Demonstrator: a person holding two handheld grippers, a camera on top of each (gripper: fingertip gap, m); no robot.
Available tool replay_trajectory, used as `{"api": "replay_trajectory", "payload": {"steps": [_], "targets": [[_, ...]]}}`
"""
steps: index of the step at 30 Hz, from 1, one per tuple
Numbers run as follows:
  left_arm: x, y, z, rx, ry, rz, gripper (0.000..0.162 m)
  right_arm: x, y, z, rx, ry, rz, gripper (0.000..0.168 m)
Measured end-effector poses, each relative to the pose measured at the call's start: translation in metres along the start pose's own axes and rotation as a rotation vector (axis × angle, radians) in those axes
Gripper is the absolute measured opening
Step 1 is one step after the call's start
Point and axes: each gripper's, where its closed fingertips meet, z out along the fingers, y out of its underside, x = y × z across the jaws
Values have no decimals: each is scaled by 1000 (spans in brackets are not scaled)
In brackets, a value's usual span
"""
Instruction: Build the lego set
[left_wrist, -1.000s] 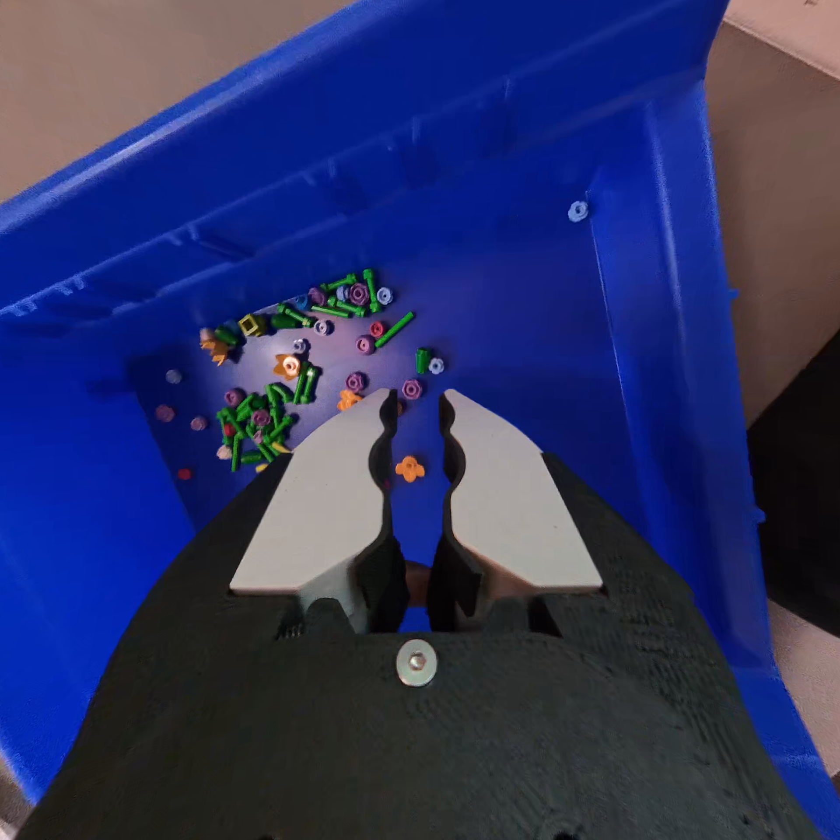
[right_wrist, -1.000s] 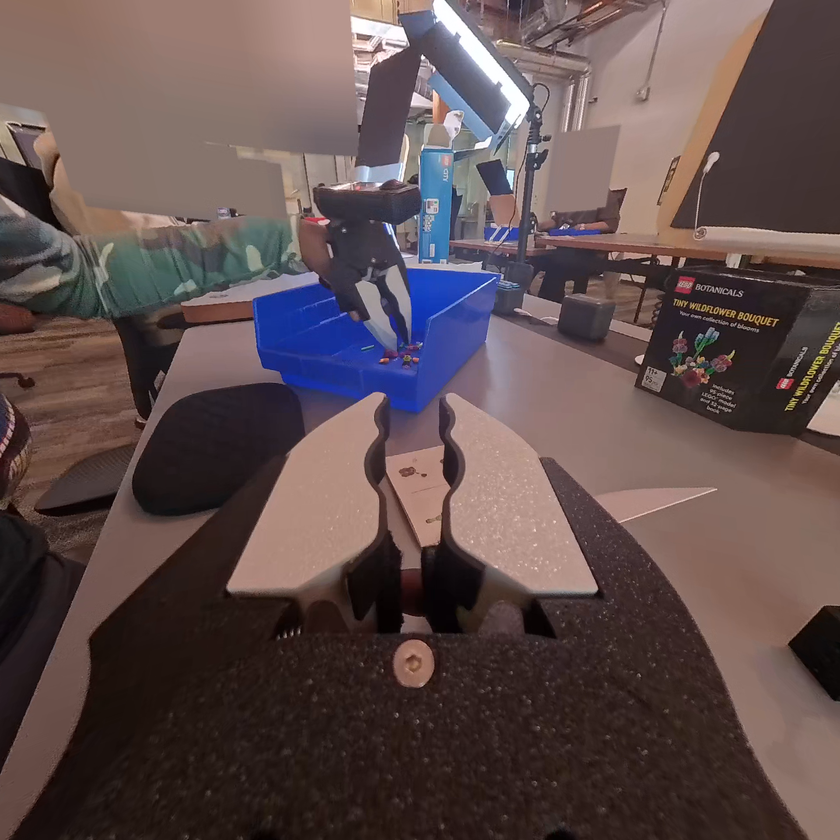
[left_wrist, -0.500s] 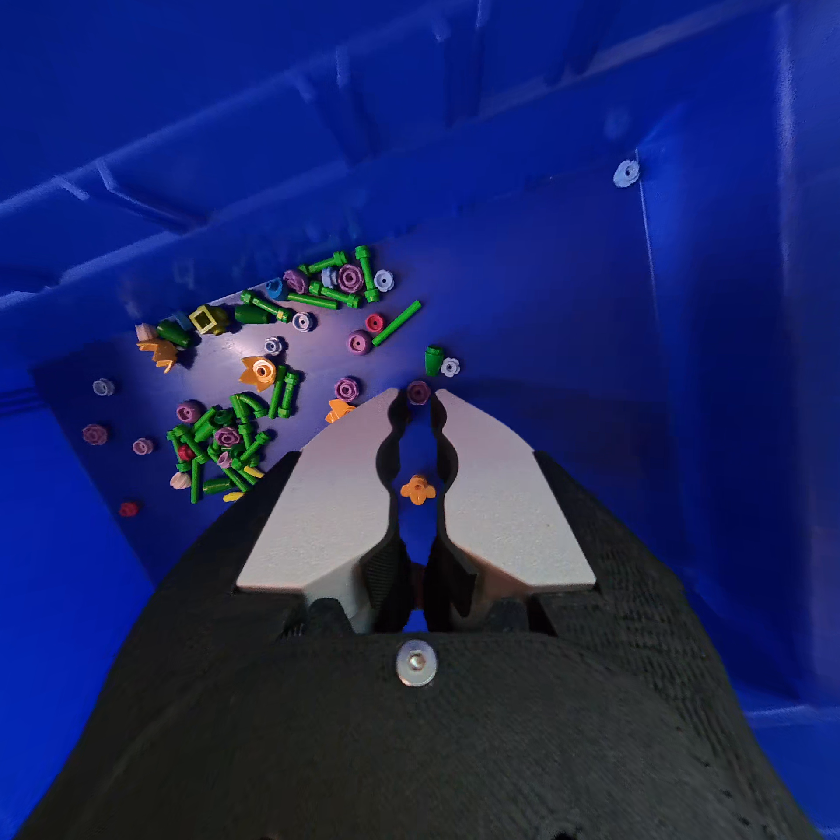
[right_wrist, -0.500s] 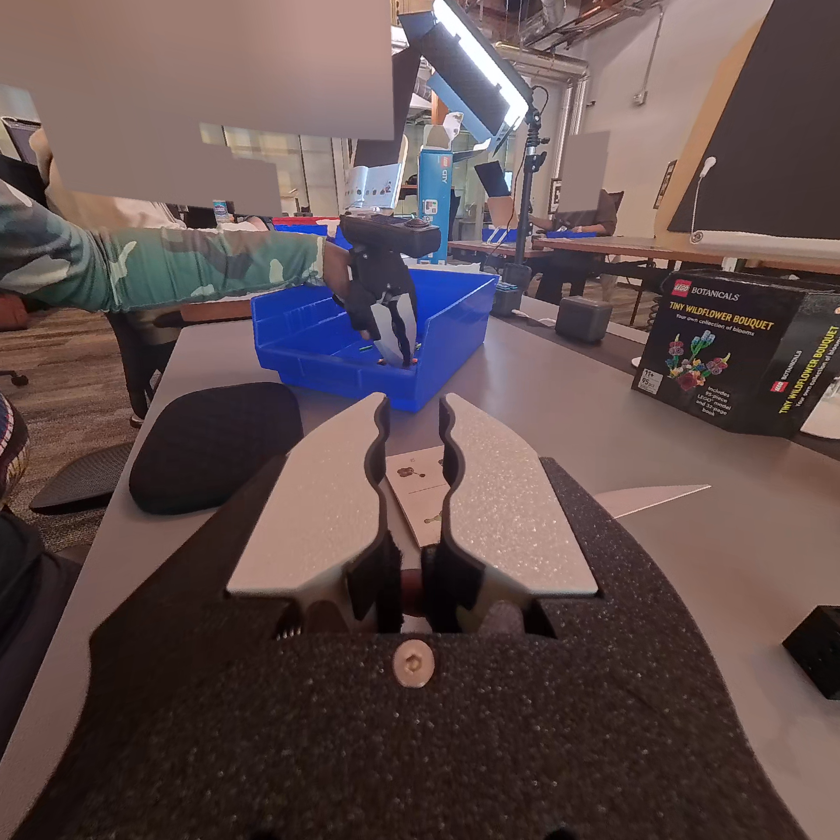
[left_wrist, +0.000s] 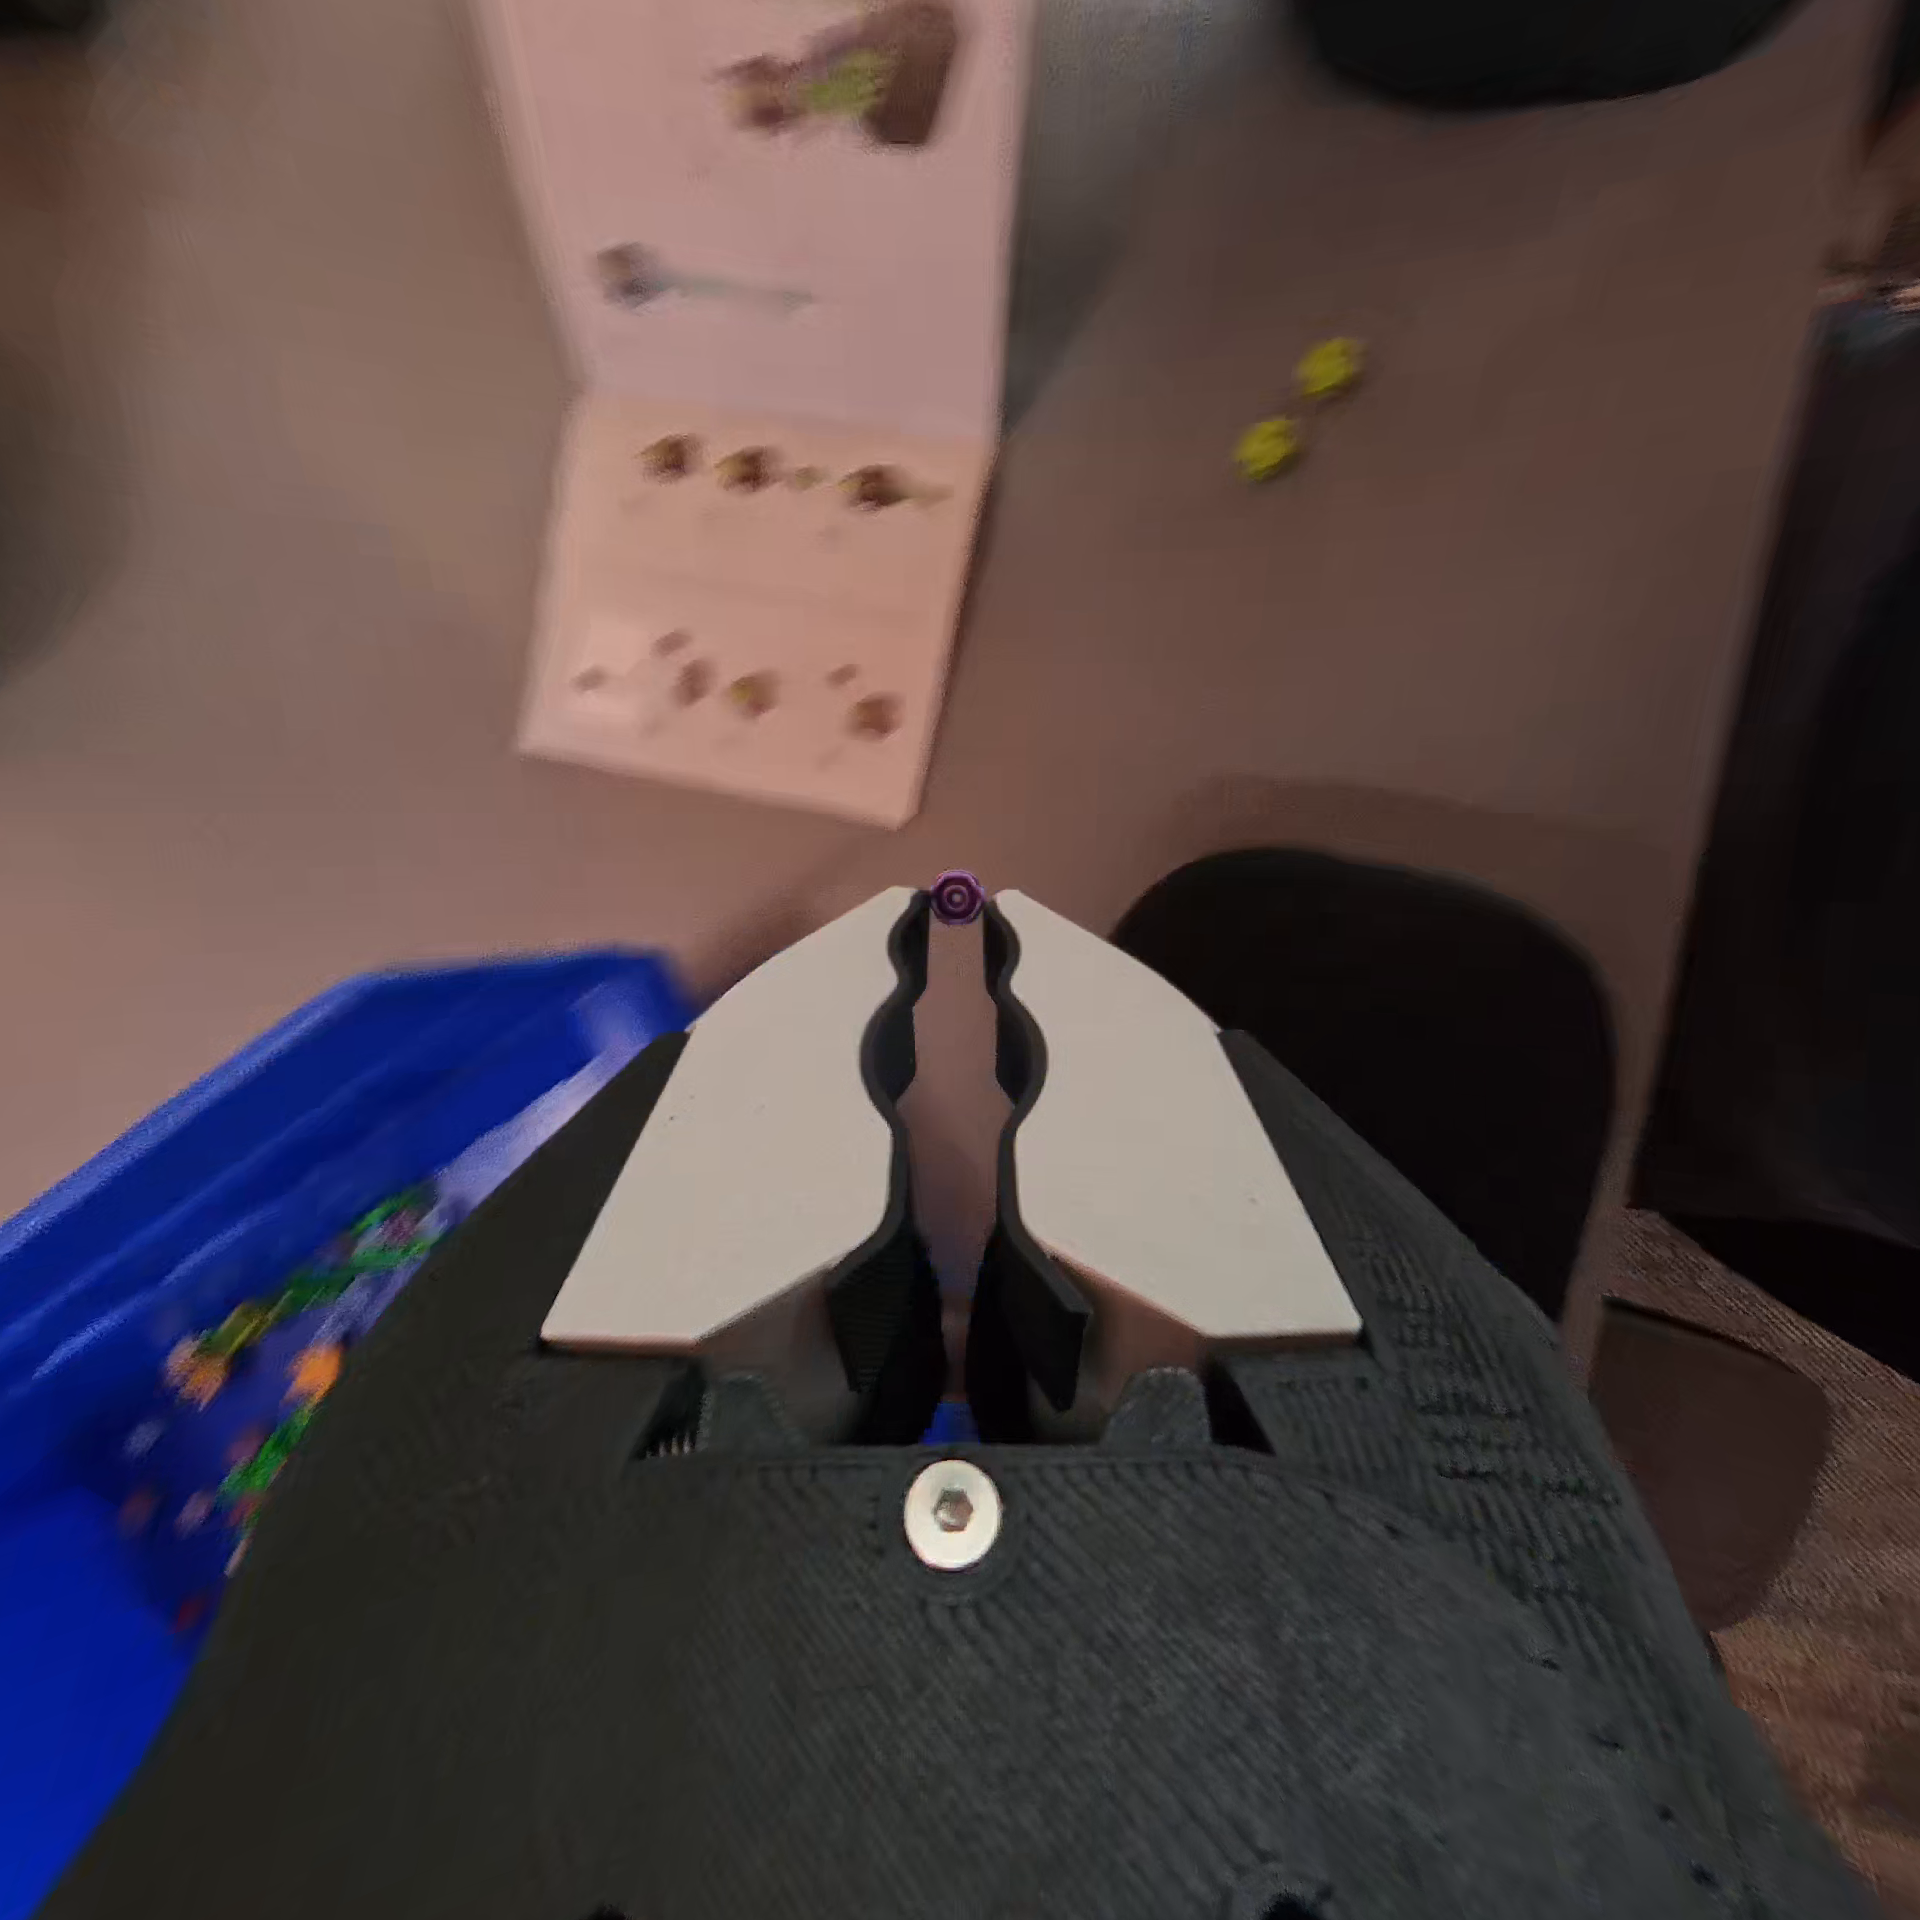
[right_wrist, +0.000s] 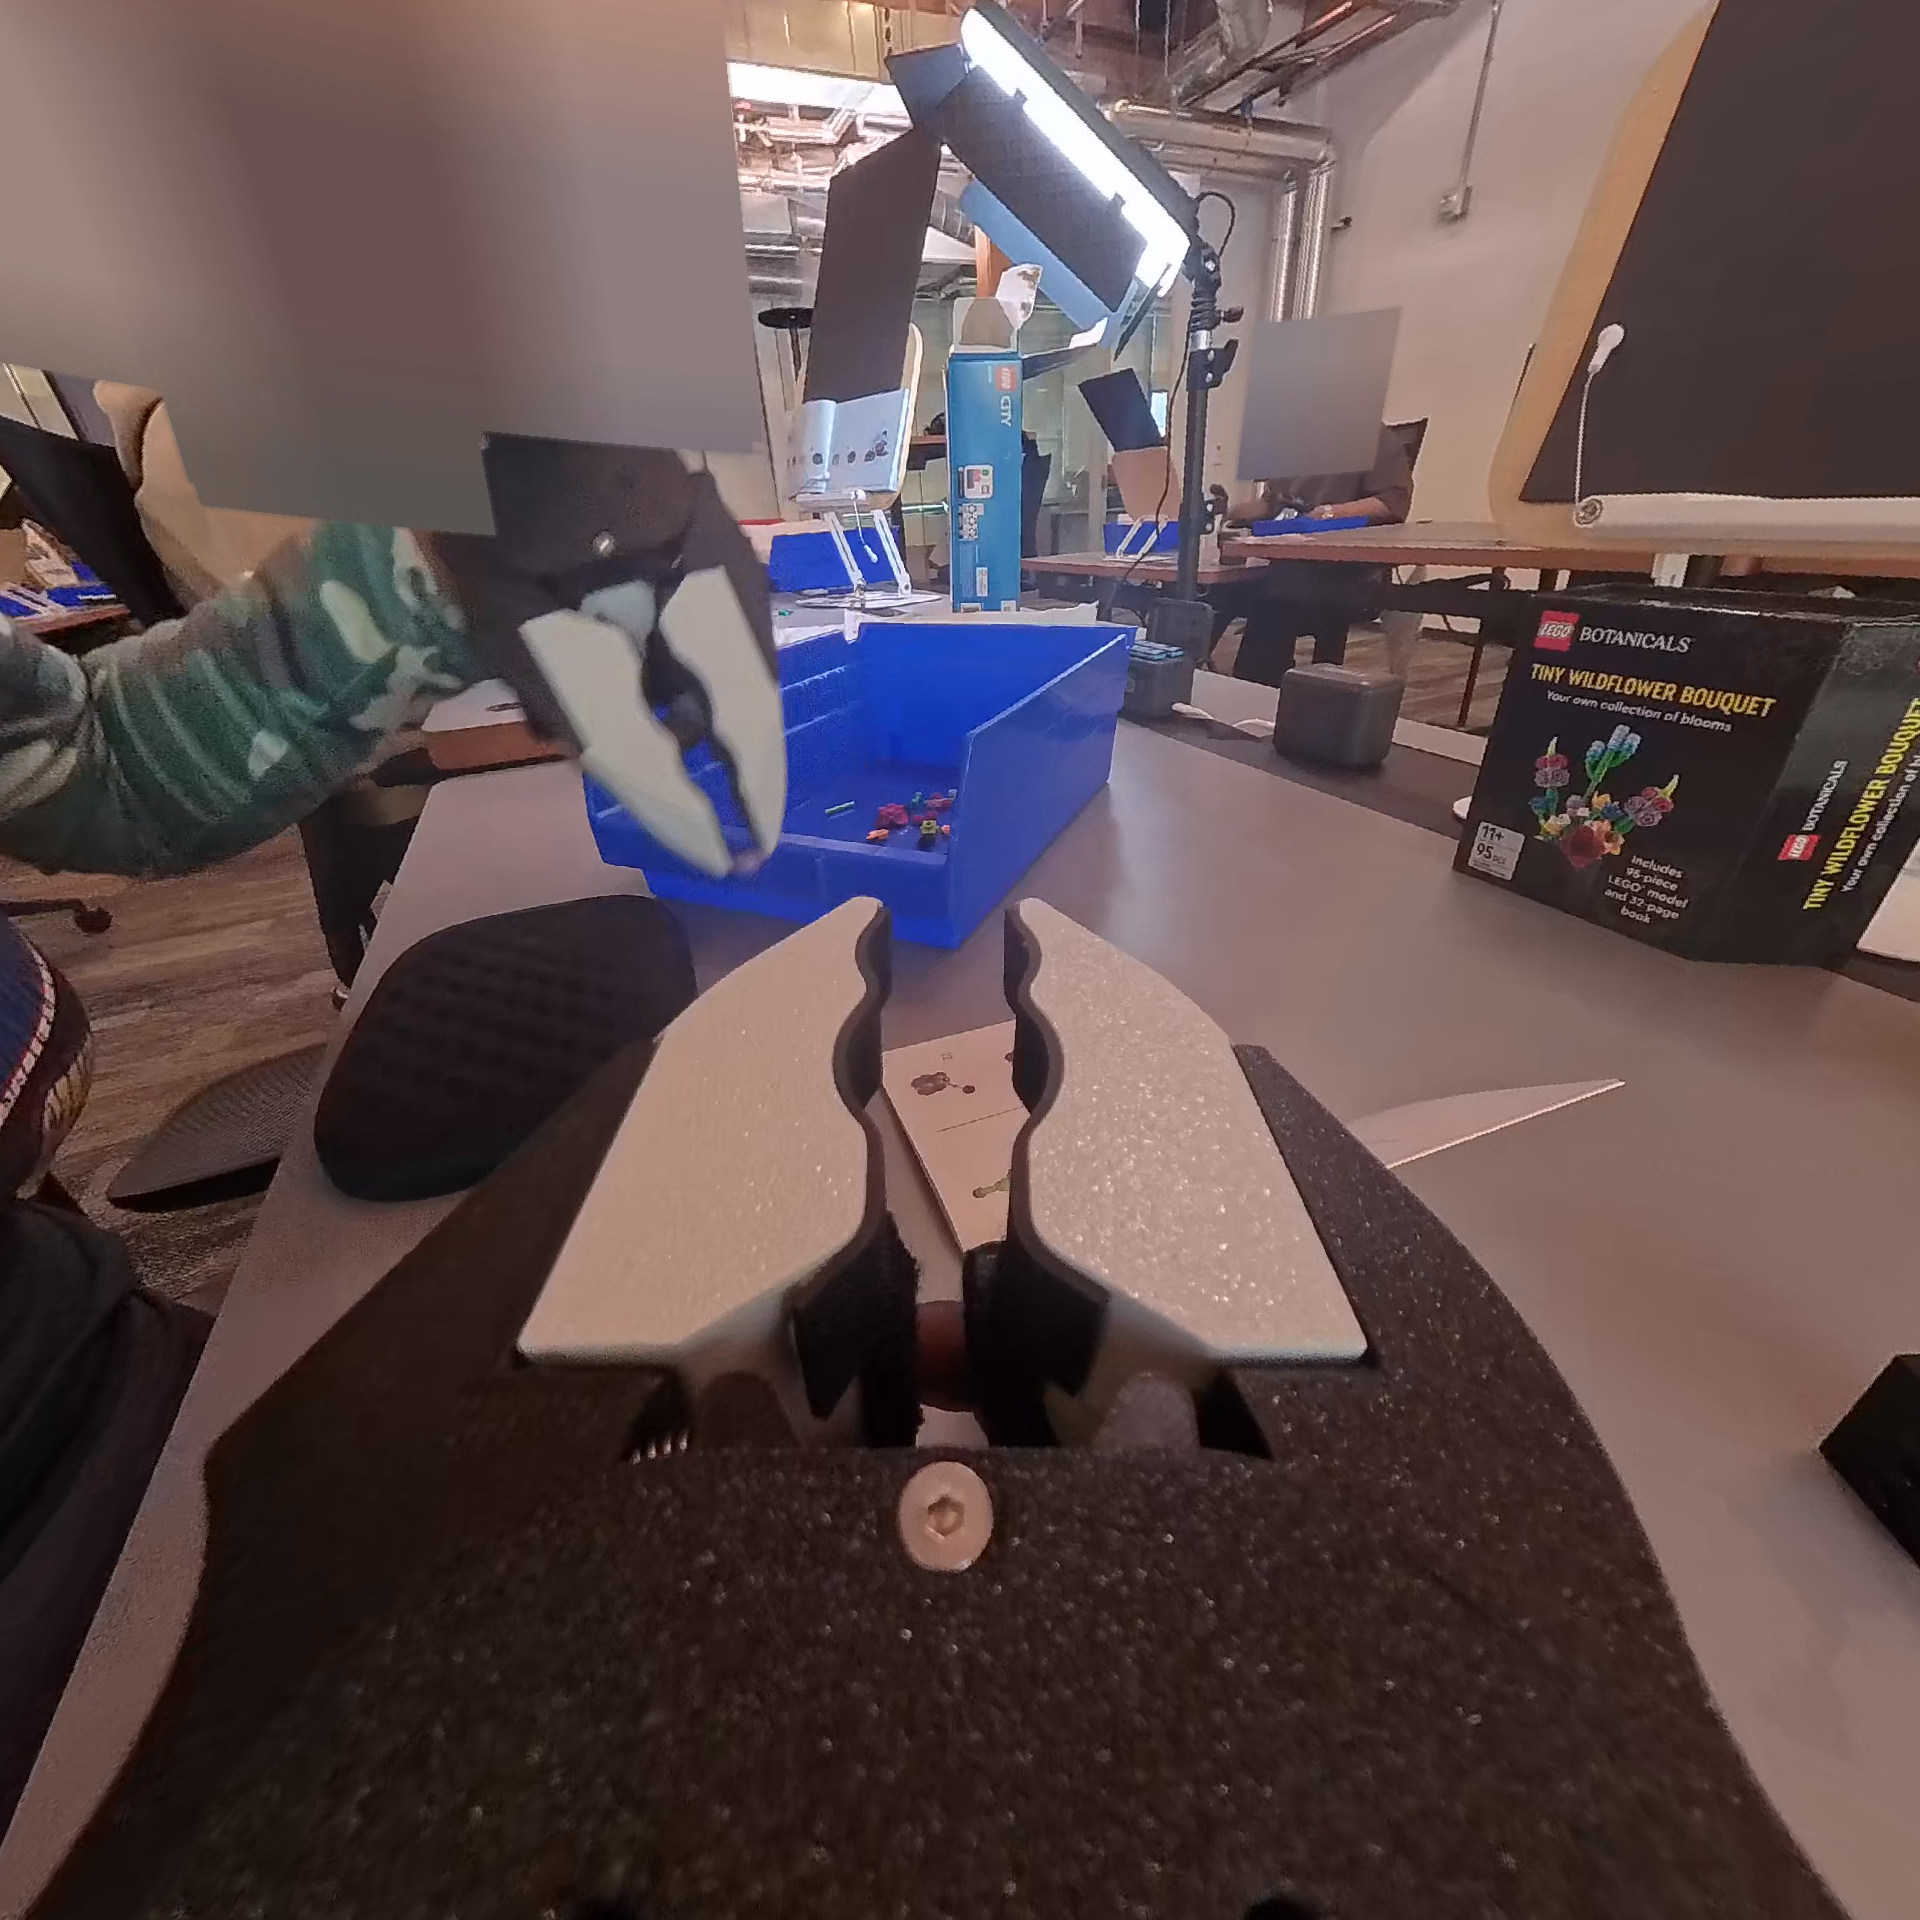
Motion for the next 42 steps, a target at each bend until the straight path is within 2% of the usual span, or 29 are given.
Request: {"api": "replay_trajectory", "payload": {"steps": [3, 8, 17, 23, 26, 29, 34, 38, 40, 42], "targets": [[45, -17, 39, -11, 114, 61, 10, 0, 0, 0, 2, -3, 4, 21], [59, -29, 85, -49, 110, 59, 10, 0, 0, -1, 10, -5, 10, 20], [60, -27, 97, -92, 116, 35, 11, 0, -5, -5, 49, -5, 7, 20], [62, -24, 96, -99, 123, 8, 21, -1, -6, -6, 56, -6, 2, 21], [55, -24, 81, -74, 93, -13, 25, -1, -7, -7, 59, -5, 0, 21], [27, -18, 42, -21, 3, -71, 25, -1, -7, -7, 60, -3, -1, 21], [-38, 33, -32, -71, -183, -157, 24, -2, -6, -6, 46, -1, -18, 21], [-64, 89, -54, -210, -133, -212, 24, -2, -6, -6, 47, 1, -17, 21], [-74, 115, -55, -298, -113, -234, 23, -2, -6, -6, 45, 1, -16, 21], [-69, 132, -49, -374, -29, -232, 23, -1, -6, -6, 44, 2, -11, 21]]}}
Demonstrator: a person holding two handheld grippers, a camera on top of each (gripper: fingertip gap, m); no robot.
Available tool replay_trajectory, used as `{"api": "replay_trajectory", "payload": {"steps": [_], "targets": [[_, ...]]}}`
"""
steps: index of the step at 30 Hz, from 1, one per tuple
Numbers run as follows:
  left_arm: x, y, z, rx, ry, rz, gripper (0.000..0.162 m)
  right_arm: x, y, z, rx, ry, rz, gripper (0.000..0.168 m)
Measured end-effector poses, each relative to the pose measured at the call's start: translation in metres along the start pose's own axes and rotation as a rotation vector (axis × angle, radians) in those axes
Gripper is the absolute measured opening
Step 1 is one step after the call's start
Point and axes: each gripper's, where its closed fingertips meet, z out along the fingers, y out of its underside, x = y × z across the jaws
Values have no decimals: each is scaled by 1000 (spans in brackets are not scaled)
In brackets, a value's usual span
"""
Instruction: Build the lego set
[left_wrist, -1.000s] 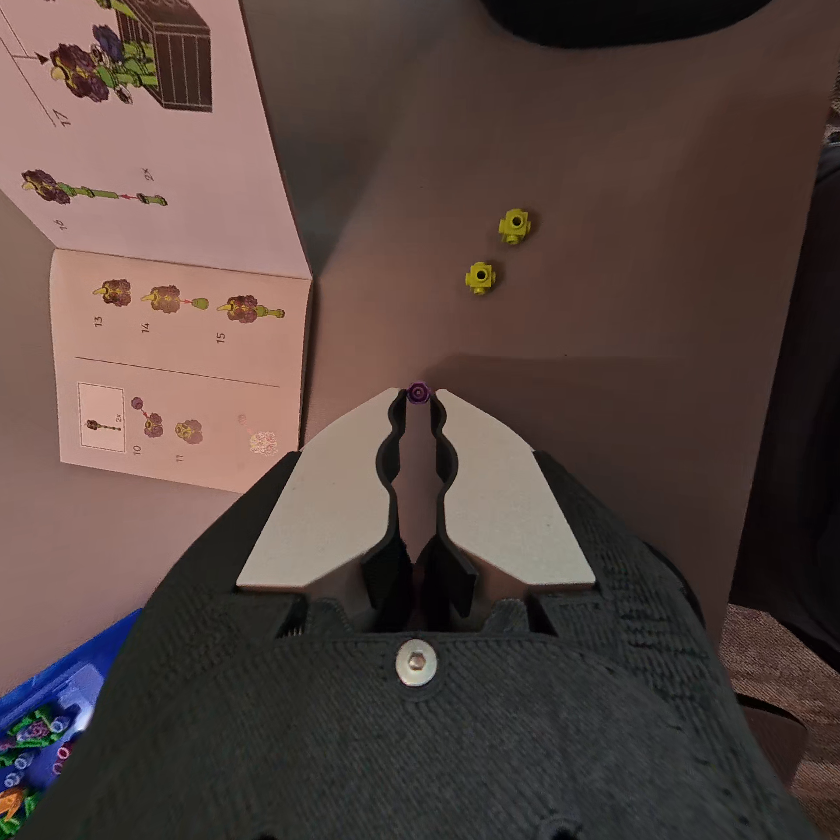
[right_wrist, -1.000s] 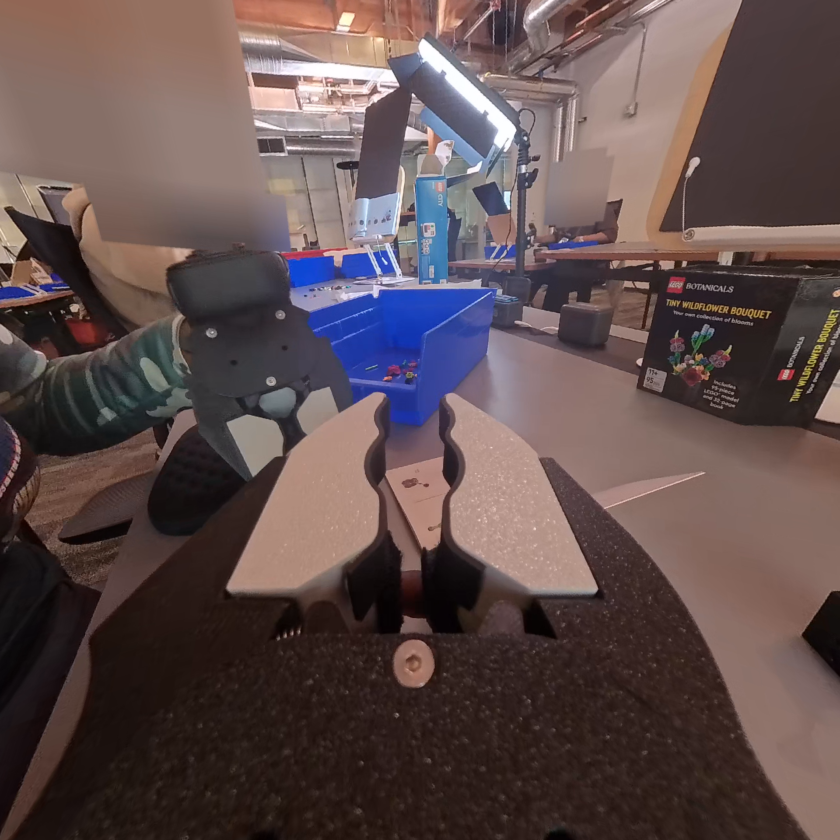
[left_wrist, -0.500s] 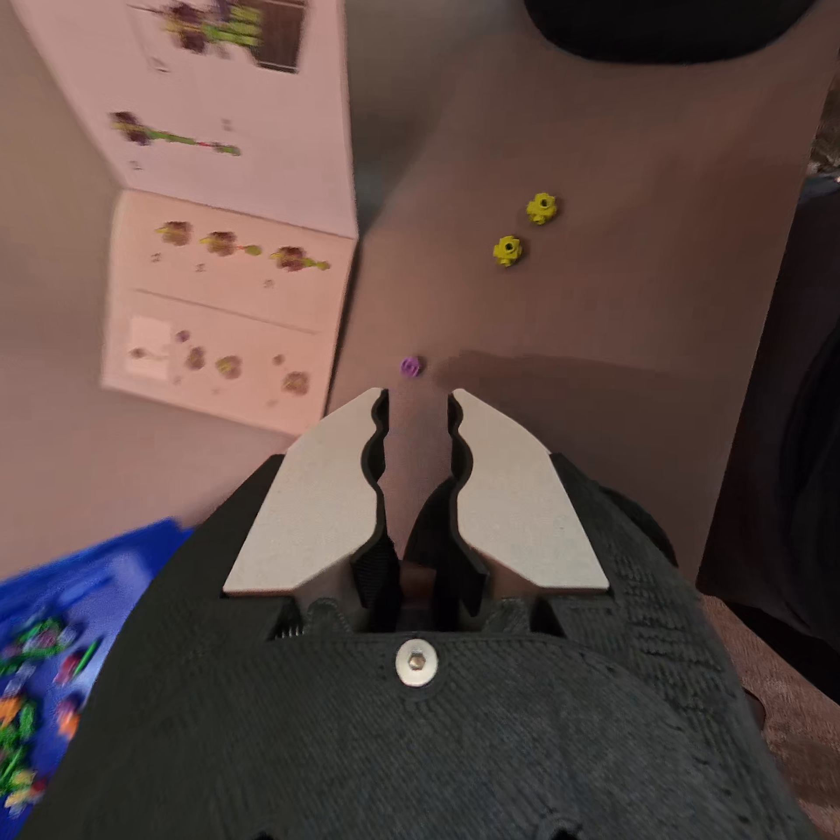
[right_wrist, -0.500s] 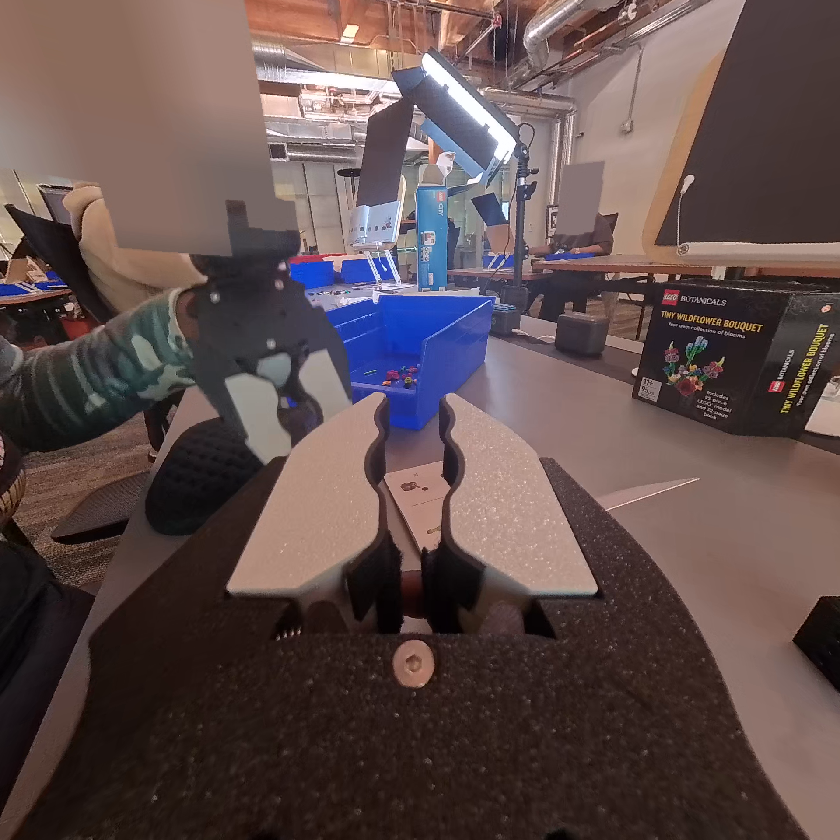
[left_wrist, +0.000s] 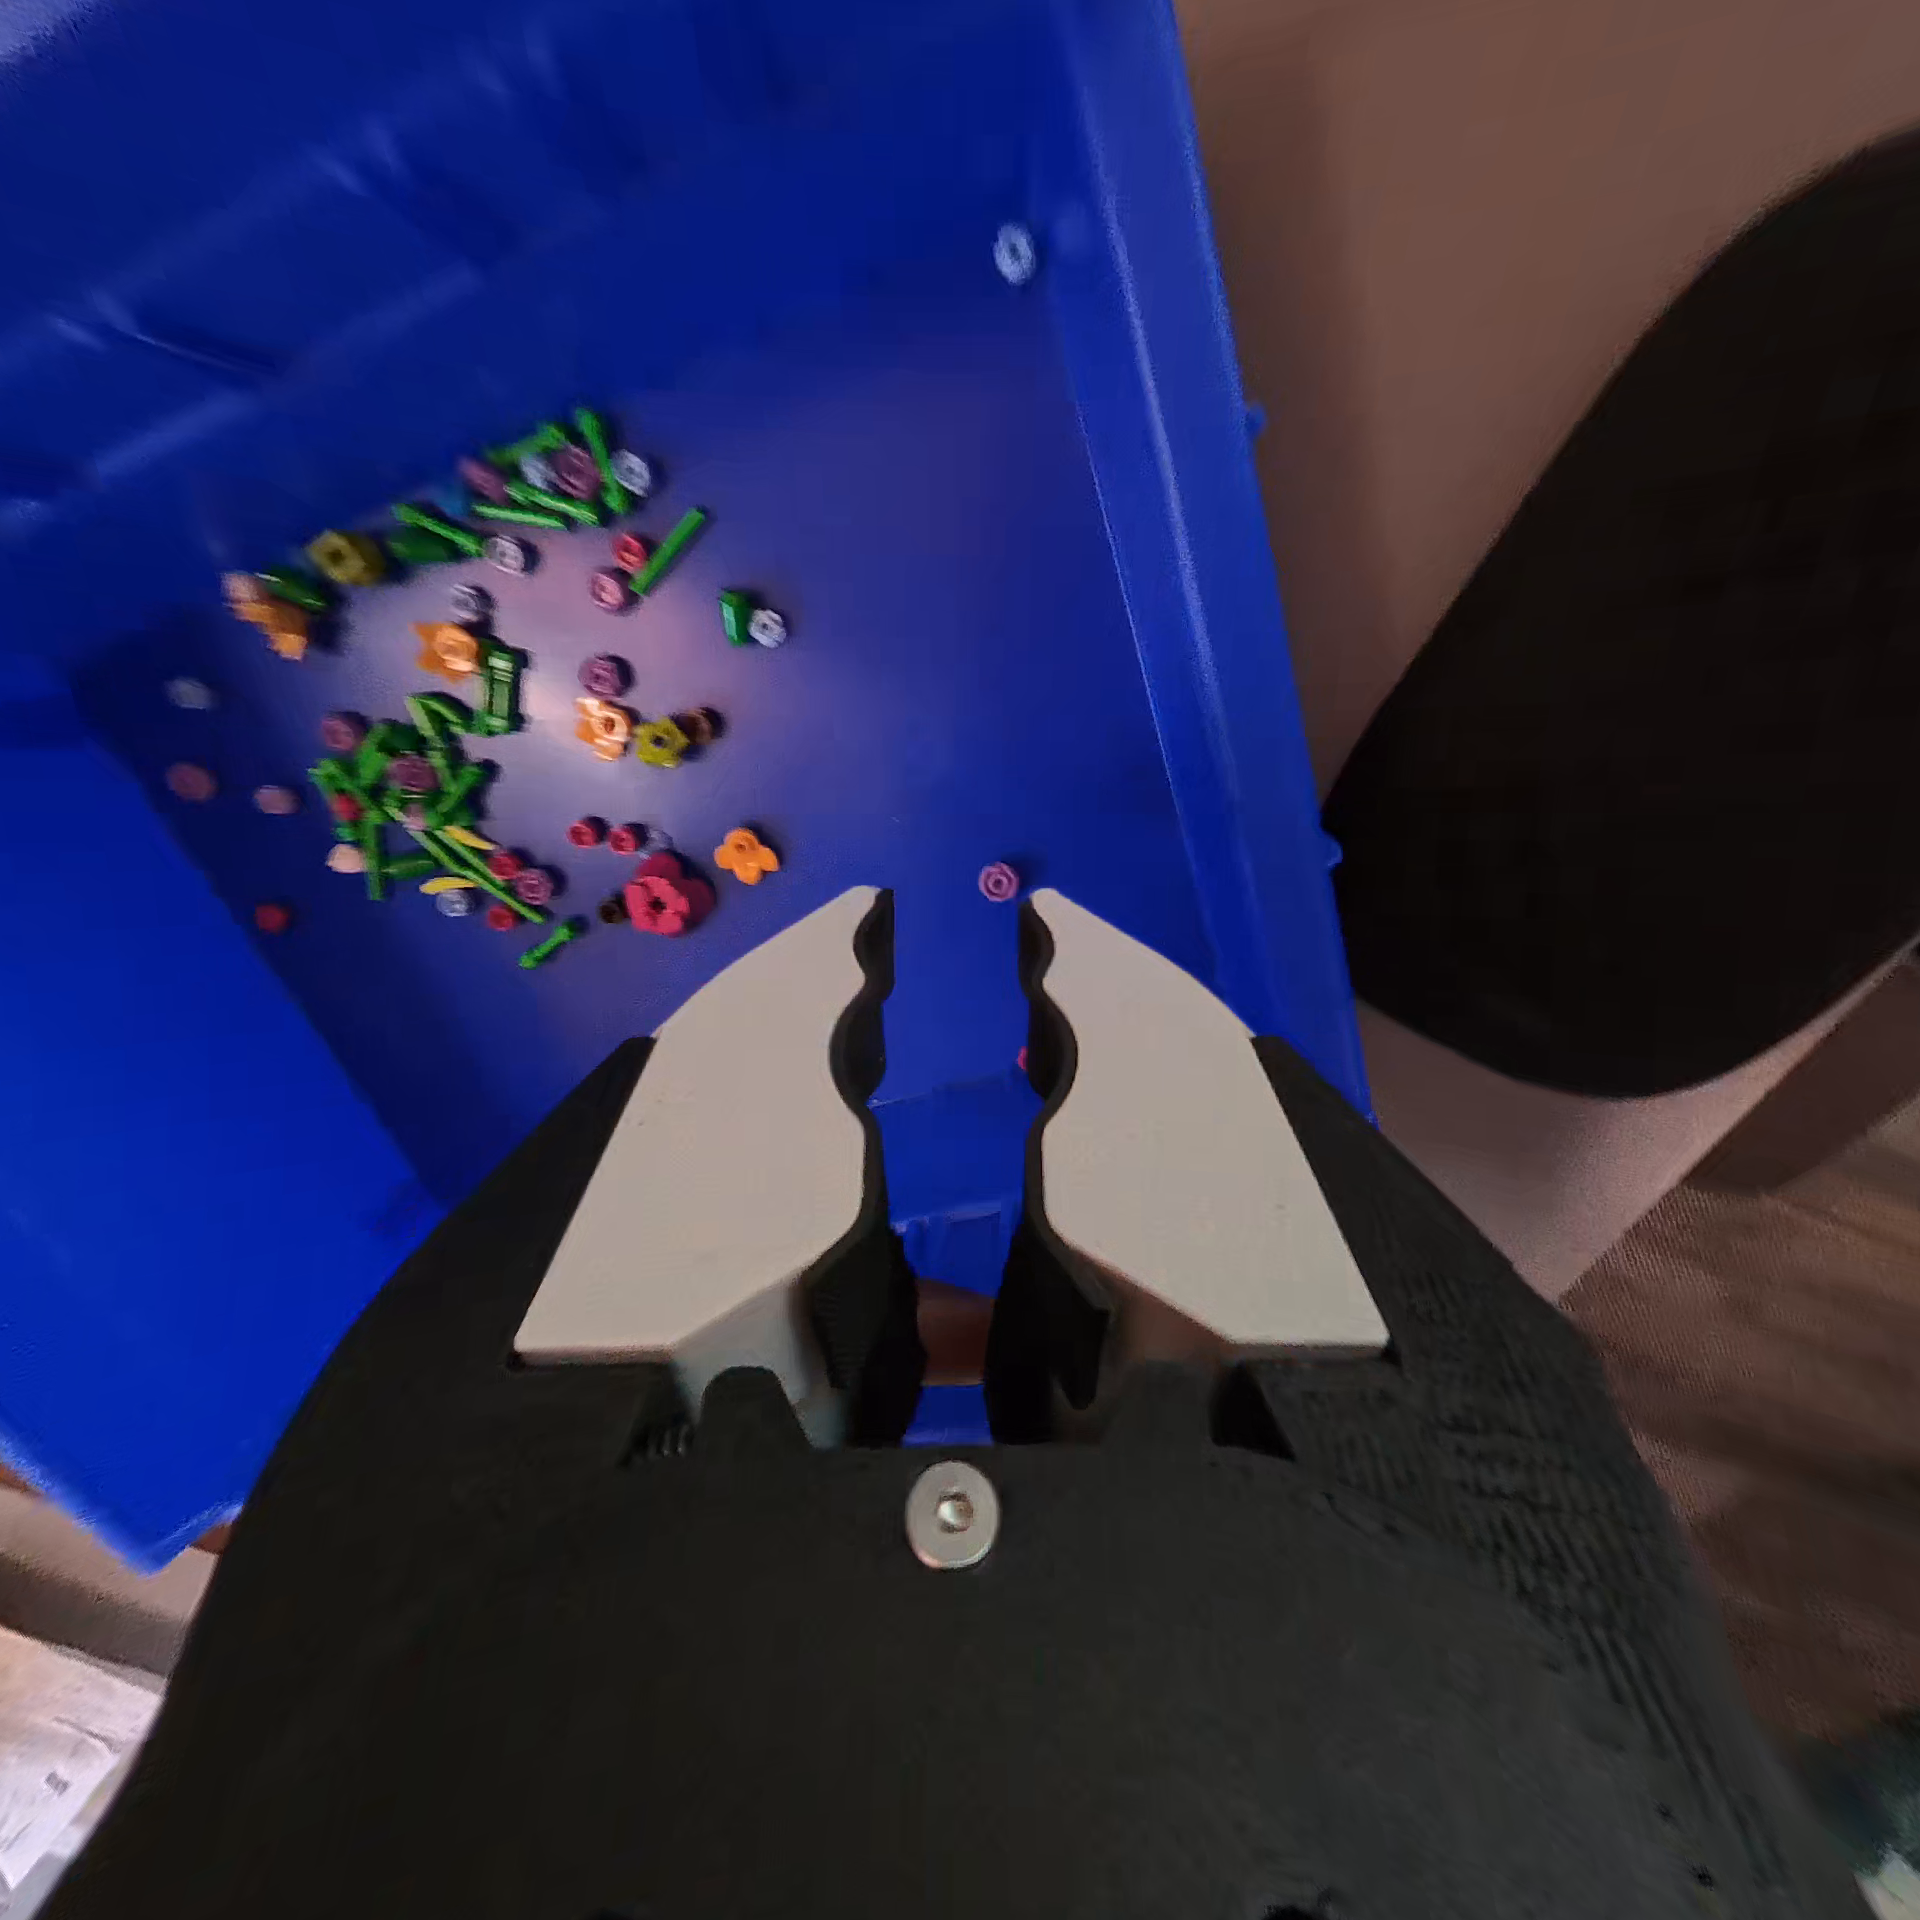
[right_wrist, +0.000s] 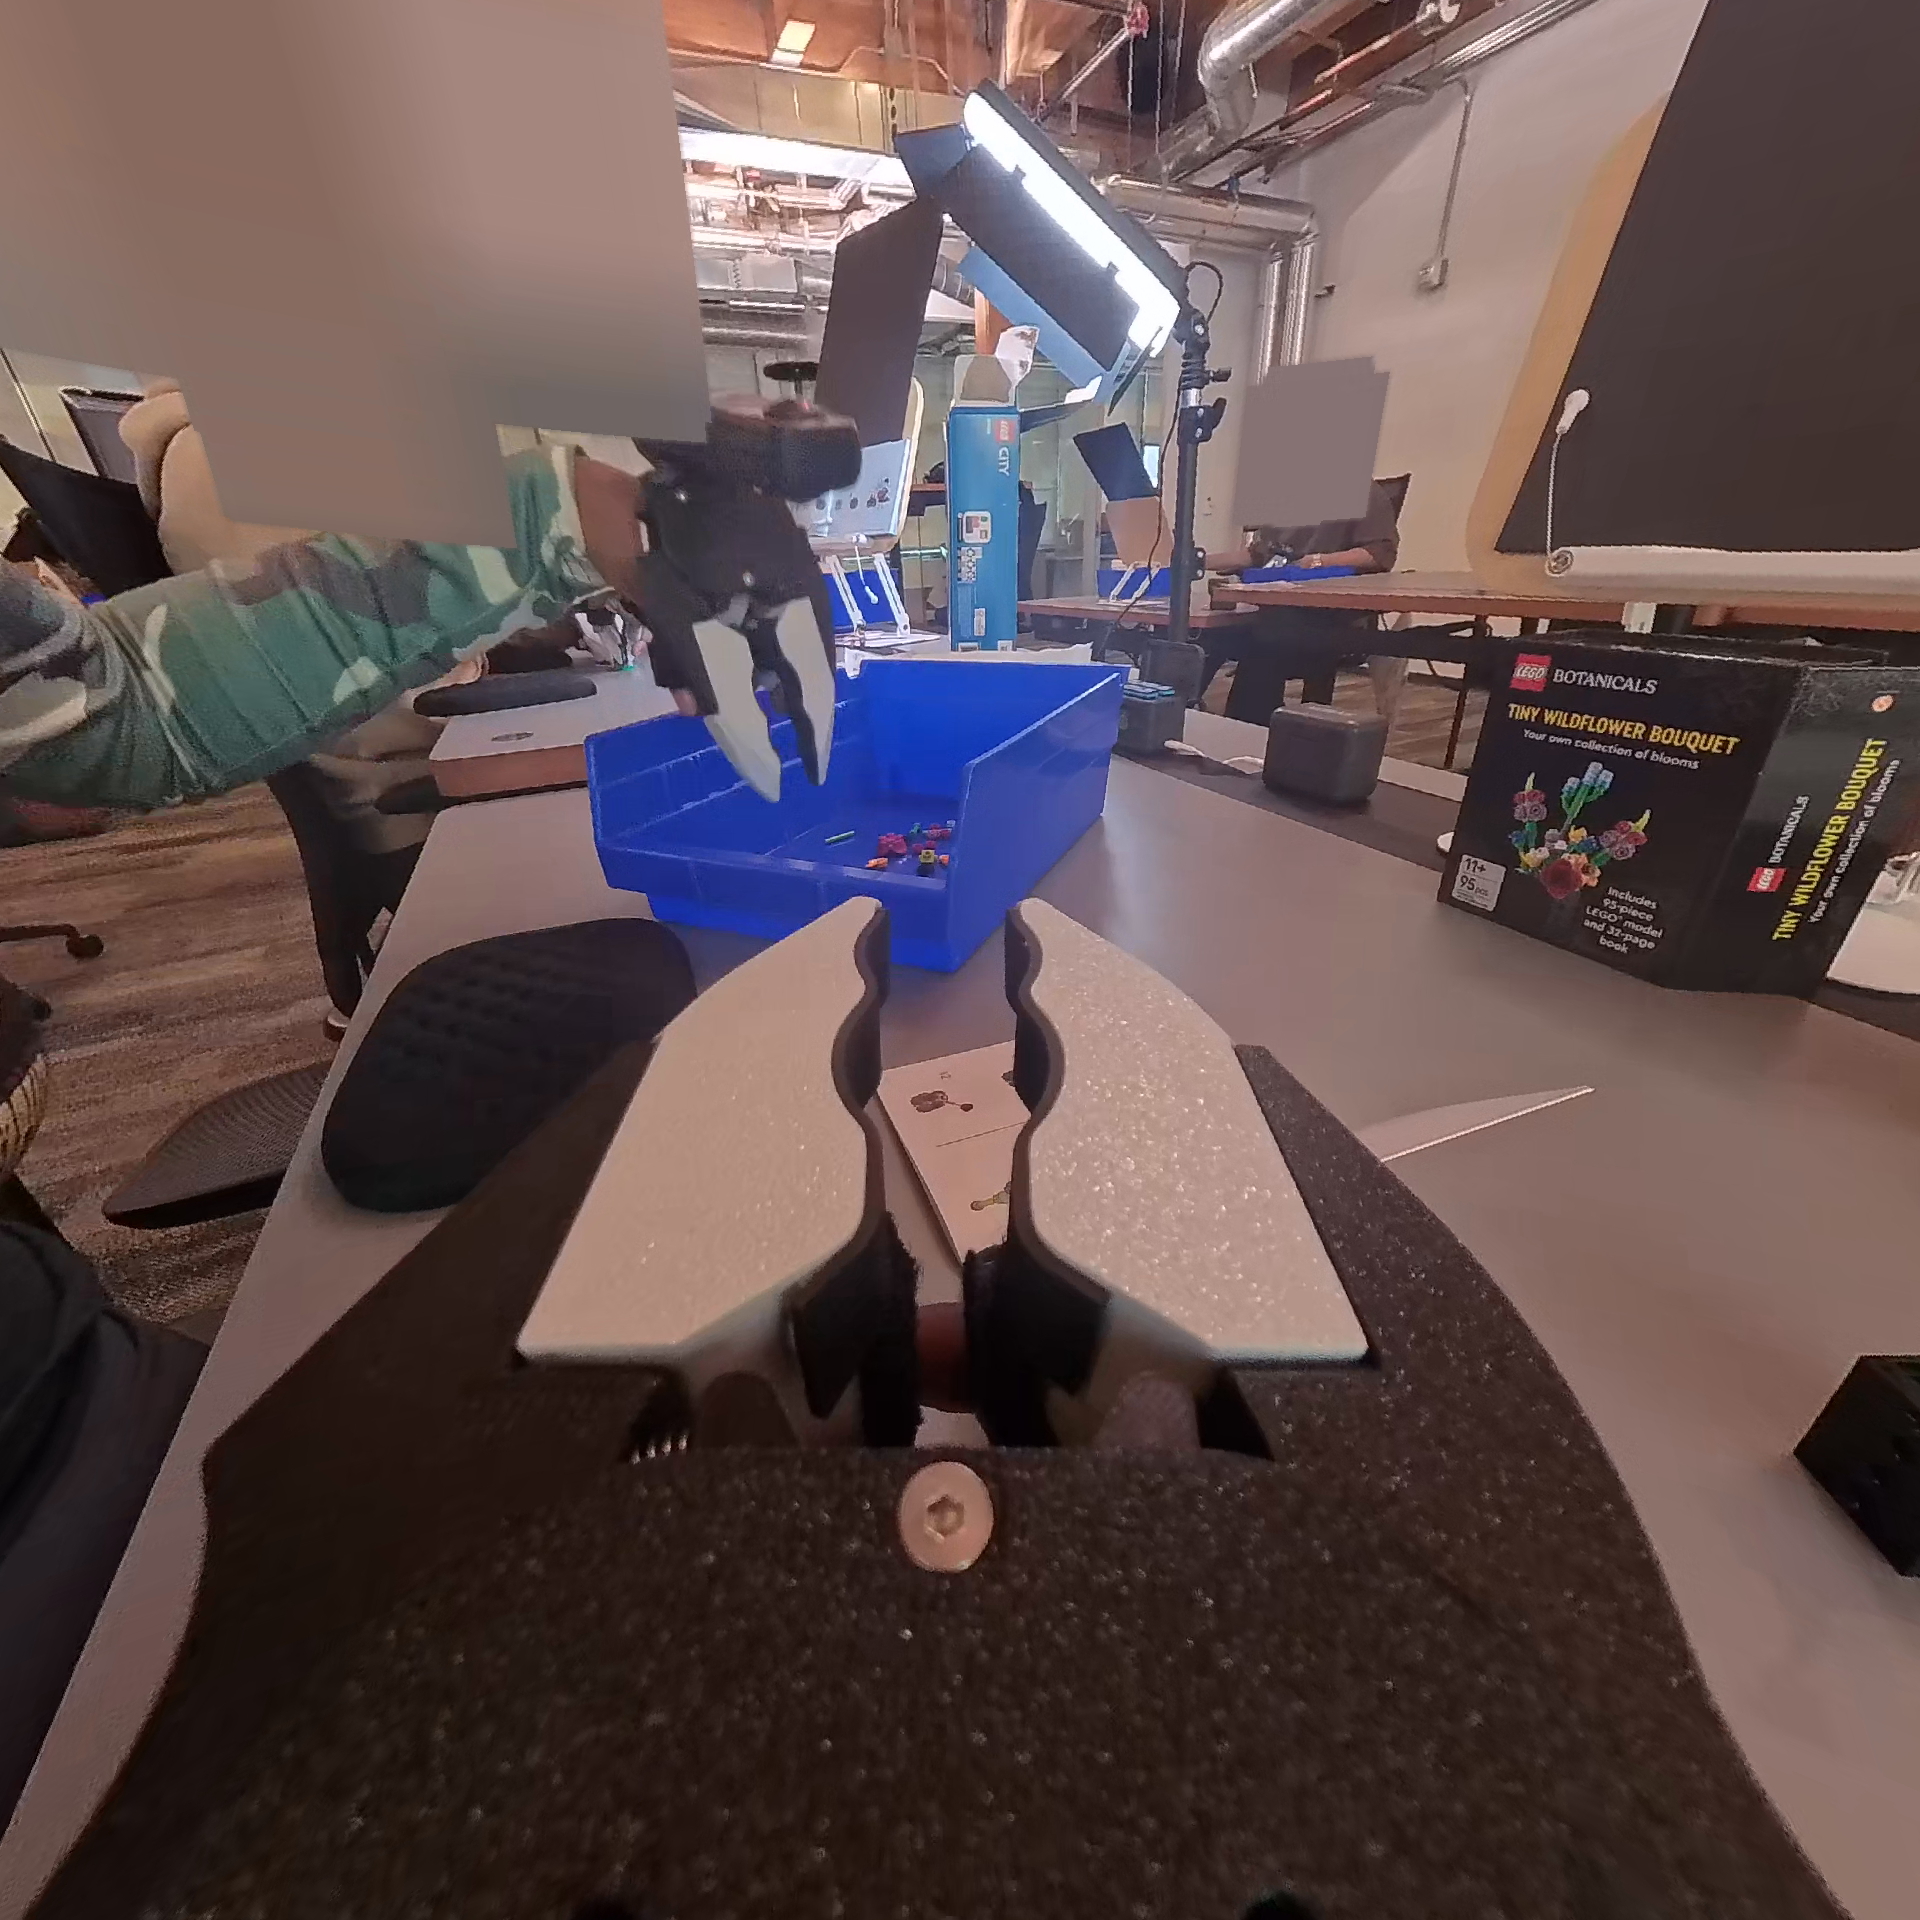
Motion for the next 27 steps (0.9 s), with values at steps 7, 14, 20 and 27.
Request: {"api": "replay_trajectory", "payload": {"steps": [7, 14, 20, 27], "targets": [[9, 17, 39, -162, 95, 19, 25, 2, 0, 0, 5, 3, 15, 21], [10, 29, 53, -211, 108, -2, 25, 2, 0, 0, 2, 3, 20, 21], [11, 35, 59, -267, 104, 11, 25, 2, 1, 0, -2, 2, 18, 21], [11, 35, 60, -268, 104, 15, 8, 2, 1, 0, -4, 3, 16, 21]]}}
